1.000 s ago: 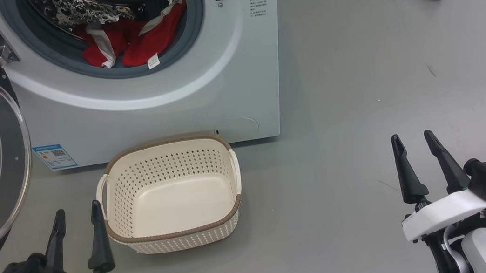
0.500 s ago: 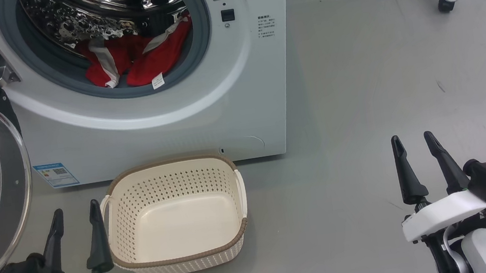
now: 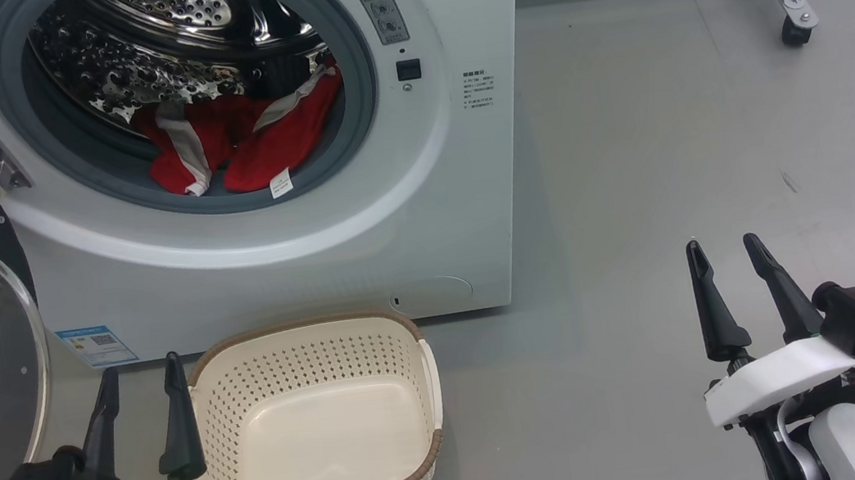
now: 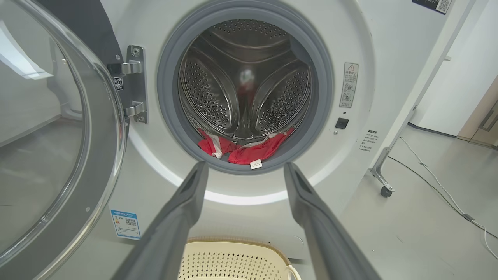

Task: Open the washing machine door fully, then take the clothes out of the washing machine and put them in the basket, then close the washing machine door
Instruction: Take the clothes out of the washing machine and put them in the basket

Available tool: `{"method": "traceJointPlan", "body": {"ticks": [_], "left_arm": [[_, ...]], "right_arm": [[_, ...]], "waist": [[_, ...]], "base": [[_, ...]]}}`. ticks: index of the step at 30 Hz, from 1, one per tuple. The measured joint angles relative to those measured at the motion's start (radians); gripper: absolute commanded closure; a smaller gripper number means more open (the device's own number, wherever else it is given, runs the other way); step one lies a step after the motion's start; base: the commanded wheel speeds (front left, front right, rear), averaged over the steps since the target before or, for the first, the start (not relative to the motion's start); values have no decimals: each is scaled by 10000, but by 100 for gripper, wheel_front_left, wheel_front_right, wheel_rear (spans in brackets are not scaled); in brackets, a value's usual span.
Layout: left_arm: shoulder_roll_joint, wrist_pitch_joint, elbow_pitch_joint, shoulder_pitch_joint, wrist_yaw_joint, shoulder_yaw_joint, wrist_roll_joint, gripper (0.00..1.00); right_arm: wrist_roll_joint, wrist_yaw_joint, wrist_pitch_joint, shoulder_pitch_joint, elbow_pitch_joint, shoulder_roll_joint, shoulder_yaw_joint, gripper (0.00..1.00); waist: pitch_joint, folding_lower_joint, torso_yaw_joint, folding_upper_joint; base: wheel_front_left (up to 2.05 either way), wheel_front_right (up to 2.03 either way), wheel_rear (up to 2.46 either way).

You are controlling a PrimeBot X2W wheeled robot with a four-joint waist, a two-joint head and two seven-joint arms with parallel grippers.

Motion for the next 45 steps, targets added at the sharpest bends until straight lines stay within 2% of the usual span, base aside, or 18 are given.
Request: {"method": "traceJointPlan", "body": {"ticks": [22,45], "left_arm": [[40,2,-77,35,-2,-134,46,0],[42,13,-102,123,2,-186,50,0]], "right_arm": [[0,0,0,1,63,33,12,0],[-2,0,0,2,77,44,59,0]], "waist": [[-16,0,-10,0],[43,0,-38,0]], "base": [[63,-63,0],[8,-8,0]]}}
